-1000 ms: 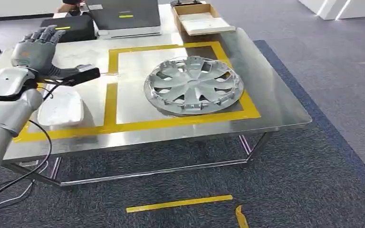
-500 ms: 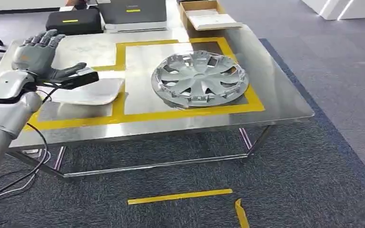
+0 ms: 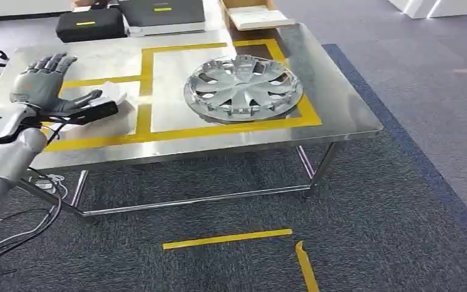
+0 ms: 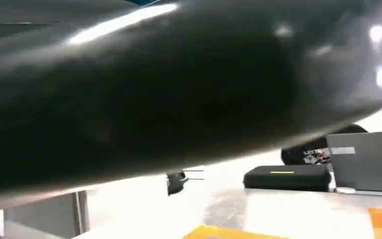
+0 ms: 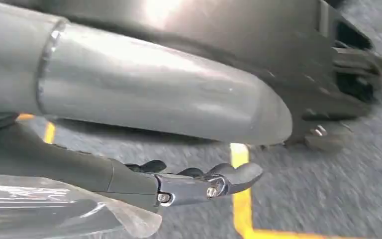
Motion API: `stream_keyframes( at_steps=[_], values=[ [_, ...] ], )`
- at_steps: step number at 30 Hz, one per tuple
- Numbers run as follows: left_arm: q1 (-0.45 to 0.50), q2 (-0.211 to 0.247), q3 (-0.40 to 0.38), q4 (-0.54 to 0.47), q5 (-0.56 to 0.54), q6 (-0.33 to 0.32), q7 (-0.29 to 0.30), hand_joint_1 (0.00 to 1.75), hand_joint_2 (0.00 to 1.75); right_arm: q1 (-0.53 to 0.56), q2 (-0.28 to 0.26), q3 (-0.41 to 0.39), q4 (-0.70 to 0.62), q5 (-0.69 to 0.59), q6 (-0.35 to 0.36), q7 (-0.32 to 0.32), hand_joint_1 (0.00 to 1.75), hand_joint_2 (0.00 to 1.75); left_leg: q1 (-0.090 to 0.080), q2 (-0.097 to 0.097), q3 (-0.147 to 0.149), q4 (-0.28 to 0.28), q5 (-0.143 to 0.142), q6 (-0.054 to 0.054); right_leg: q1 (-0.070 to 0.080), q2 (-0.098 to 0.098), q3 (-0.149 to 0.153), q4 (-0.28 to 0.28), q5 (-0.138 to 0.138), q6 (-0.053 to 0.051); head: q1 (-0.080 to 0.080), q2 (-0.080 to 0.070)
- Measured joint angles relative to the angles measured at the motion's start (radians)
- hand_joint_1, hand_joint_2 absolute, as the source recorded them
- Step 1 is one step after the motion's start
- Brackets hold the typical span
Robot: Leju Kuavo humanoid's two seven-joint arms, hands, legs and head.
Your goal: Take the parts from the cabinet and place them on the table.
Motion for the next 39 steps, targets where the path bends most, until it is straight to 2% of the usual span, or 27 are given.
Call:
stream_keyframes(
  at_steps=[1, 4, 6, 8, 9, 10, 12, 13, 14, 15, 16, 18, 19, 20, 22, 24, 25, 27, 29, 30, 31, 34, 35, 36, 37, 38, 39],
  values=[
    [0.01, 0.014, 0.009, -0.013, 0.008, 0.002, -0.004, 0.0, 0.0, 0.0, 0.0, 0.002, 0.0, 0.005, -0.006, -0.016, 0.0, 0.0, 0.001, 0.001, 0.025, -0.047, -0.015, 0.001, -0.001, 0.001, -0.004, 0.001, 0.009, 0.006, 0.001, 0.0],
    [0.042, 0.037, 0.027, -0.031, 0.027, -0.003, -0.018, 0.0, 0.0, 0.007, 0.0, 0.024, 0.0, 0.041, -0.023, -0.051, 0.0, 0.0, -0.004, 0.003, 0.012, -0.055, 0.001, 0.01, -0.003, 0.002, -0.016, -0.003, 0.032, 0.024, 0.0, 0.0],
    [0.061, 0.043, 0.036, -0.047, 0.032, -0.014, -0.022, 0.0, 0.0, 0.01, 0.0, 0.045, 0.0, 0.069, -0.032, -0.074, 0.0, 0.0, 0.003, 0.009, -0.006, -0.062, 0.023, 0.024, -0.006, -0.003, -0.044, 0.037, -0.041, 0.035, 0.003, 0.0],
    [0.078, 0.05, 0.049, -0.063, 0.059, -0.02, -0.034, 0.0, 0.0, 0.01, 0.0, 0.072, 0.0, 0.093, -0.035, -0.094, 0.0, 0.0, 0.004, 0.009, -0.033, -0.06, 0.044, 0.029, -0.011, -0.003, -0.084, 0.184, -0.154, 0.042, 0.009, 0.0],
    [0.086, 0.053, 0.058, -0.069, 0.079, -0.024, -0.041, 0.0, 0.0, 0.01, -0.001, 0.082, 0.0, 0.096, -0.035, -0.096, 0.0, 0.0, 0.004, 0.009, -0.048, -0.06, 0.055, 0.028, -0.013, -0.004, -0.101, 0.258, -0.185, 0.045, 0.008, 0.0],
    [0.095, 0.055, 0.069, -0.075, 0.1, -0.028, -0.048, 0.0, 0.0, 0.01, -0.001, 0.09, 0.0, 0.1, -0.035, -0.095, 0.0, 0.0, 0.004, 0.009, -0.063, -0.059, 0.066, 0.026, -0.013, -0.004, -0.104, 0.303, -0.184, 0.047, 0.008, 0.0],
    [0.116, 0.061, 0.087, -0.09, 0.127, -0.037, -0.06, 0.0, 0.0, 0.01, -0.001, 0.099, 0.0, 0.101, -0.033, -0.08, 0.0, 0.0, 0.004, 0.01, -0.089, -0.058, 0.086, 0.022, -0.015, -0.004, -0.059, 0.278, -0.117, 0.05, 0.008, 0.0],
    [0.122, 0.065, 0.094, -0.098, 0.135, -0.041, -0.062, 0.0, 0.0, 0.01, -0.001, 0.103, 0.0, 0.1, -0.031, -0.07, 0.0, 0.0, 0.004, 0.011, -0.102, -0.057, 0.096, 0.019, -0.015, -0.005, -0.009, 0.217, -0.077, 0.048, 0.008, 0.0],
    [0.124, 0.072, 0.102, -0.105, 0.141, -0.043, -0.062, 0.0, 0.0, 0.009, -0.001, 0.107, 0.0, 0.094, -0.028, -0.064, 0.0, 0.0, 0.005, 0.011, -0.114, -0.054, 0.106, 0.014, -0.015, -0.005, 0.059, 0.123, -0.063, 0.045, 0.008, 0.0],
    [0.126, 0.081, 0.109, -0.111, 0.146, -0.044, -0.062, 0.0, 0.0, 0.006, -0.001, 0.108, 0.0, 0.09, -0.026, -0.06, 0.0, 0.0, 0.003, 0.011, -0.122, -0.05, 0.113, 0.008, -0.014, -0.004, 0.127, 0.03, -0.095, 0.042, 0.008, 0.0],
    [0.126, 0.093, 0.12, -0.116, 0.155, -0.044, -0.062, 0.0, 0.0, 0.005, -0.001, 0.108, 0.0, 0.086, -0.024, -0.059, 0.0, 0.0, 0.001, 0.012, -0.127, -0.046, 0.118, 0.002, -0.012, -0.002, 0.168, -0.031, -0.114, 0.039, 0.006, 0.0],
    [0.13, 0.1, 0.137, -0.116, 0.163, -0.047, -0.064, 0.0, 0.0, 0.002, -0.001, 0.111, 0.0, 0.082, -0.019, -0.059, 0.0, 0.0, 0.002, 0.013, -0.133, -0.049, 0.142, -0.006, -0.009, 0.0, 0.157, -0.031, -0.112, 0.03, 0.006, 0.0],
    [0.14, 0.106, 0.141, -0.114, 0.161, -0.051, -0.061, 0.0, 0.0, 0.004, -0.001, 0.112, 0.0, 0.077, -0.014, -0.054, 0.0, 0.0, 0.003, 0.013, -0.133, -0.052, 0.152, -0.013, -0.008, 0.0, 0.152, -0.029, -0.103, 0.019, 0.007, 0.0],
    [0.152, 0.11, 0.142, -0.107, 0.16, -0.05, -0.059, 0.0, 0.0, 0.004, -0.001, 0.112, 0.001, 0.073, -0.01, -0.051, 0.0, 0.0, 0.007, 0.012, -0.137, -0.047, 0.14, -0.018, -0.016, -0.003, 0.141, -0.036, -0.089, 0.005, 0.007, 0.0],
    [0.171, 0.119, 0.146, -0.09, 0.155, -0.046, -0.058, 0.0, 0.0, 0.001, -0.001, 0.112, 0.001, 0.07, -0.006, -0.049, 0.0, 0.0, 0.009, 0.007, -0.163, 0.03, 0.03, -0.029, -0.013, -0.007, 0.119, -0.034, -0.066, -0.012, -0.001, 0.0],
    [0.184, 0.124, 0.149, -0.079, 0.155, -0.043, -0.057, 0.0, 0.0, 0.002, -0.001, 0.113, 0.001, 0.069, -0.006, -0.048, 0.0, 0.0, 0.012, 0.007, -0.198, 0.19, -0.075, -0.037, -0.008, -0.007, 0.083, -0.03, -0.041, -0.016, -0.002, 0.0],
    [0.191, 0.124, 0.149, -0.073, 0.155, -0.043, -0.057, 0.0, 0.0, 0.002, -0.001, 0.113, 0.001, 0.068, -0.006, -0.048, 0.0, 0.0, 0.012, 0.006, -0.205, 0.255, -0.087, -0.038, -0.007, -0.008, 0.063, -0.026, -0.028, -0.015, -0.003, 0.0],
    [0.199, 0.126, 0.149, -0.067, 0.155, -0.043, -0.058, 0.0, 0.0, 0.002, -0.001, 0.113, 0.001, 0.068, -0.006, -0.047, 0.0, 0.0, 0.012, 0.006, -0.169, 0.257, -0.031, -0.038, -0.006, -0.009, 0.025, -0.016, -0.009, -0.012, -0.003, 0.0],
    [0.199, 0.127, 0.15, -0.062, 0.155, -0.045, -0.055, 0.0, 0.0, 0.001, -0.001, 0.113, 0.001, 0.068, -0.005, -0.046, 0.0, 0.0, 0.013, 0.006, -0.07, 0.13, 0.024, -0.034, -0.006, -0.009, -0.01, -0.001, 0.008, -0.009, -0.003, 0.0],
    [0.199, 0.127, 0.152, -0.061, 0.155, -0.05, -0.048, 0.0, 0.0, 0.0, -0.001, 0.114, 0.001, 0.071, -0.003, -0.041, 0.0, 0.0, 0.013, 0.003, 0.0, 0.032, -0.003, -0.029, -0.005, -0.009, -0.02, 0.005, 0.017, -0.005, -0.003, 0.0],
    [0.204, 0.127, 0.155, -0.057, 0.157, -0.055, -0.034, 0.0, 0.0, -0.002, -0.001, 0.115, 0.001, 0.074, 0.0, -0.037, 0.0, 0.0, 0.008, 0.002, 0.045, -0.047, -0.033, -0.023, -0.001, -0.007, -0.026, 0.008, 0.025, 0.002, -0.001, 0.0],
    [0.251, 0.118, 0.181, -0.017, 0.193, -0.063, -0.005, 0.0, 0.0, -0.001, -0.001, 0.115, 0.001, 0.072, 0.005, -0.034, 0.0, 0.0, -0.004, 0.004, 0.033, -0.051, -0.016, -0.002, -0.01, -0.003, -0.027, -0.007, 0.059, 0.02, -0.003, 0.0],
    [0.282, 0.105, 0.196, 0.01, 0.218, -0.076, 0.011, 0.0, 0.0, 0.001, -0.001, 0.115, 0.001, 0.07, 0.008, -0.035, 0.0, 0.0, 0.003, 0.012, 0.022, -0.067, 0.003, 0.01, -0.008, 0.002, -0.034, -0.008, 0.065, 0.027, -0.005, 0.0],
    [0.313, 0.093, 0.213, 0.036, 0.248, -0.087, 0.022, 0.0, 0.0, 0.002, -0.001, 0.115, 0.001, 0.065, 0.007, -0.035, 0.0, 0.0, 0.003, 0.017, 0.014, -0.068, 0.019, 0.017, -0.011, -0.001, -0.047, 0.003, 0.024, 0.033, -0.007, 0.0],
    [0.351, 0.08, 0.234, 0.059, 0.288, -0.09, 0.026, 0.0, 0.0, 0.003, -0.001, 0.114, 0.001, 0.058, 0.002, -0.039, 0.0, 0.0, 0.003, 0.018, -0.004, -0.07, 0.032, 0.028, -0.012, -0.001, -0.058, 0.042, -0.045, 0.036, 0.002, 0.0],
    [0.401, 0.062, 0.262, 0.08, 0.339, -0.09, 0.015, 0.0, 0.0, 0.005, -0.002, 0.114, 0.001, 0.051, 0.0, -0.051, 0.0, 0.0, 0.003, 0.02, -0.022, -0.069, 0.046, 0.028, -0.013, -0.002, -0.076, 0.109, -0.117, 0.04, 0.003, 0.0],
    [0.454, 0.048, 0.297, 0.098, 0.397, -0.09, -0.008, 0.0, 0.0, 0.007, -0.011, 0.114, 0.001, 0.051, 0.008, -0.071, 0.0, 0.0, 0.002, 0.021, -0.038, -0.069, 0.058, 0.028, -0.013, -0.003, -0.084, 0.182, -0.168, 0.043, 0.003, 0.0]
  ],
)
